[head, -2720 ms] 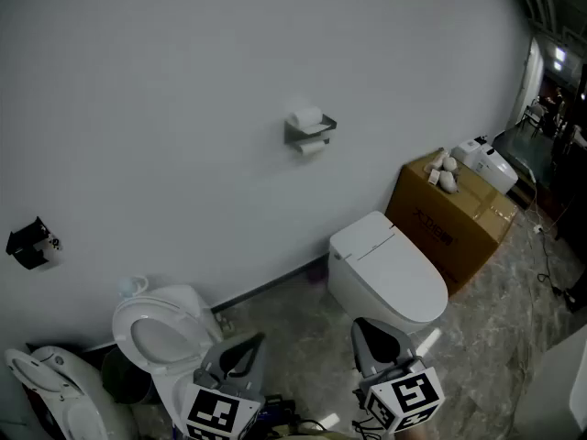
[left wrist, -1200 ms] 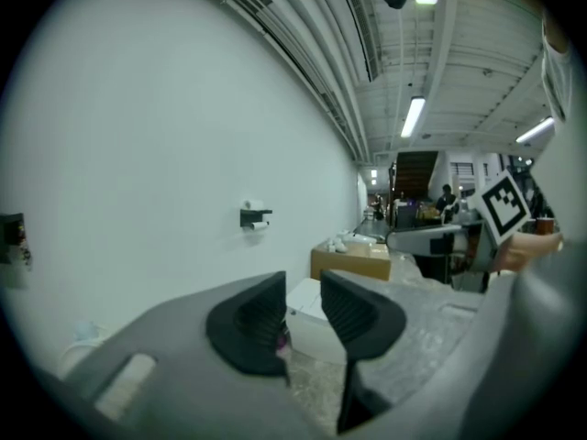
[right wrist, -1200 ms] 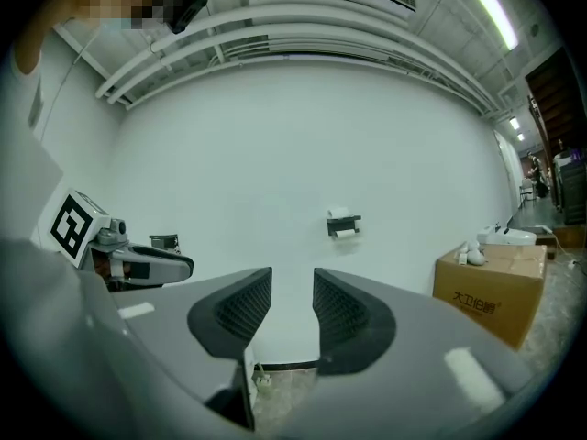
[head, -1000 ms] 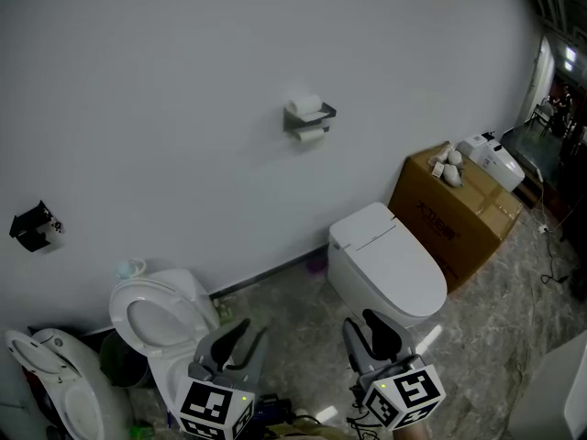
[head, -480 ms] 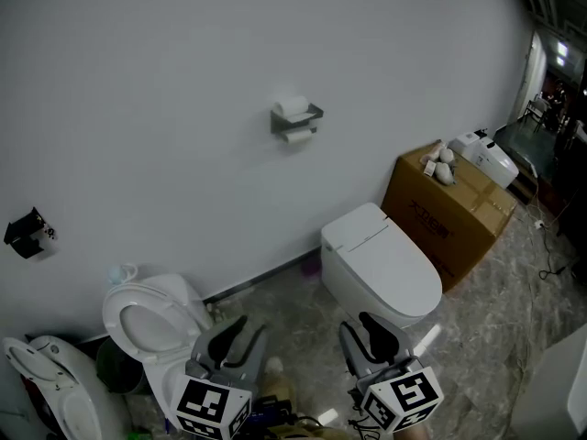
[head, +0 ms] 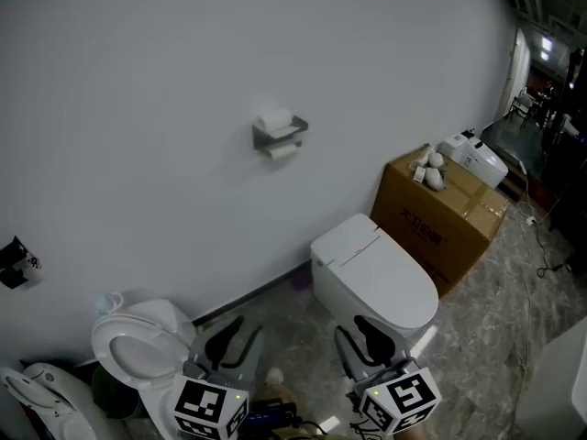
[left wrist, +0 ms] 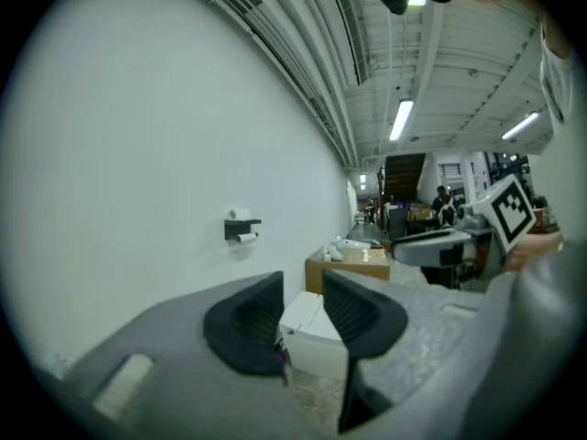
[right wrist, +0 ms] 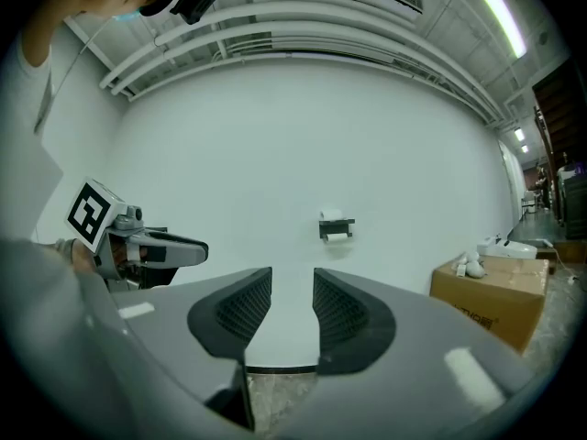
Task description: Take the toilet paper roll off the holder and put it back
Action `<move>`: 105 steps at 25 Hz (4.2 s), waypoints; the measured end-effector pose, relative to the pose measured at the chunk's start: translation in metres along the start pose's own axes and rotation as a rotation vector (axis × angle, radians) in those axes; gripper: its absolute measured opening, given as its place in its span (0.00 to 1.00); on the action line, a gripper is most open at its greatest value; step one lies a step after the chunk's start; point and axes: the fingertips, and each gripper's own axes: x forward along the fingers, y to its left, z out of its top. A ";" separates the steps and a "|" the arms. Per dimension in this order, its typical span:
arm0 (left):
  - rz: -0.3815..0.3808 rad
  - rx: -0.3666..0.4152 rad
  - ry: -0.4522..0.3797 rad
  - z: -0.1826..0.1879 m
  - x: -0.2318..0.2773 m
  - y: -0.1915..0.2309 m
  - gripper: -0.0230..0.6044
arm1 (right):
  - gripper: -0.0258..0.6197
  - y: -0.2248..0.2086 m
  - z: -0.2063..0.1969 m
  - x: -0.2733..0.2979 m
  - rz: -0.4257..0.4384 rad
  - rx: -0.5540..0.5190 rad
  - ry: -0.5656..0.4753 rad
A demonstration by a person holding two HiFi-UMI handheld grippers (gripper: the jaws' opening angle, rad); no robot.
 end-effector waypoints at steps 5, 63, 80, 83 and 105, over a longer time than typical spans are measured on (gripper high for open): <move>-0.014 0.011 -0.001 0.009 0.034 0.026 0.23 | 0.24 -0.017 0.006 0.038 -0.013 0.004 -0.001; -0.053 0.132 -0.007 0.058 0.290 0.250 0.31 | 0.24 -0.128 0.045 0.300 -0.084 -0.020 0.043; -0.012 0.195 0.012 0.077 0.398 0.264 0.34 | 0.24 -0.193 0.040 0.345 -0.039 0.007 0.066; -0.001 0.203 0.018 0.079 0.414 0.267 0.35 | 0.24 -0.203 0.040 0.354 -0.026 0.011 0.070; 0.088 0.221 0.030 0.086 0.458 0.277 0.35 | 0.24 -0.244 0.041 0.403 0.090 0.023 0.093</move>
